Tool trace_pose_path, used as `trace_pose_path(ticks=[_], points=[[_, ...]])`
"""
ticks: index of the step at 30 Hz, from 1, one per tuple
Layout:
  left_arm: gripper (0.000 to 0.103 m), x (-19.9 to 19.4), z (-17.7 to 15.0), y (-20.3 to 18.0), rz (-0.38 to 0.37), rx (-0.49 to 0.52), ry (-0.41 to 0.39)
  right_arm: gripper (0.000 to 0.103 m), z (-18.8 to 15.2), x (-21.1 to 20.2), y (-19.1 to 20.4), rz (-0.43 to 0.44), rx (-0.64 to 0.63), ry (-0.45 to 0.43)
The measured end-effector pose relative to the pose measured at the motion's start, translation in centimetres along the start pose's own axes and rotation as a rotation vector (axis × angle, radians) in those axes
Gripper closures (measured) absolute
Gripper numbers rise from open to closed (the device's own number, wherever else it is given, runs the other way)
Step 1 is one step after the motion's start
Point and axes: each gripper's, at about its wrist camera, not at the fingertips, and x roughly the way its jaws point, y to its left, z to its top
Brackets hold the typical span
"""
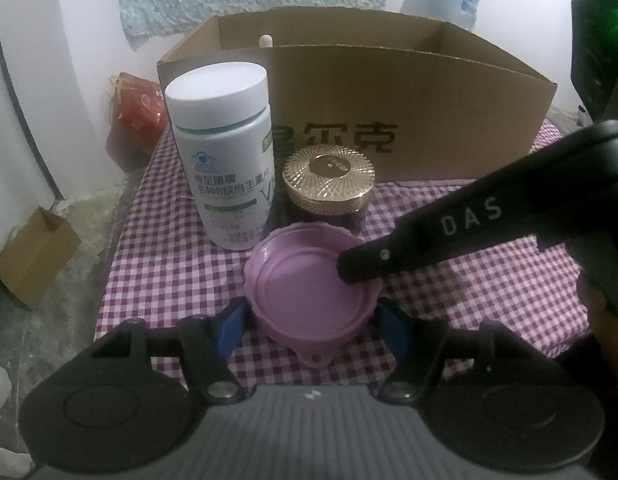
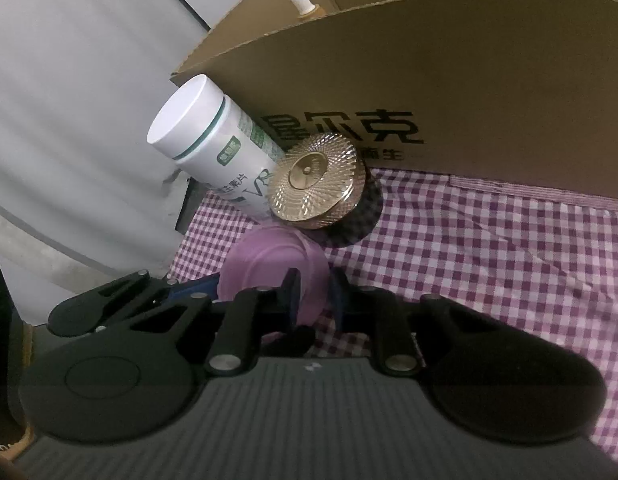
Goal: Organize rigid objects
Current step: 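Grasp the pink silicone lid by its rim with the right gripper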
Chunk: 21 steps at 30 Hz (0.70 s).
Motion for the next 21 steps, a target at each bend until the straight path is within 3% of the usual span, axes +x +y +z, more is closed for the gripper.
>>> trace_pose_path(ticks=[12,21], points=[[0.034,-1.1,-0.5,-1.1,0.006,0.012,-0.012,0.089,-0.6,-0.5,0.4,-0.018,-0.006,-0.012],[0.034,-4.5,0.2,-3.2,0.018,0.037,-0.071,0.089,-1.1,-4.1,1.1,-0.008,-0.010,-0.064]])
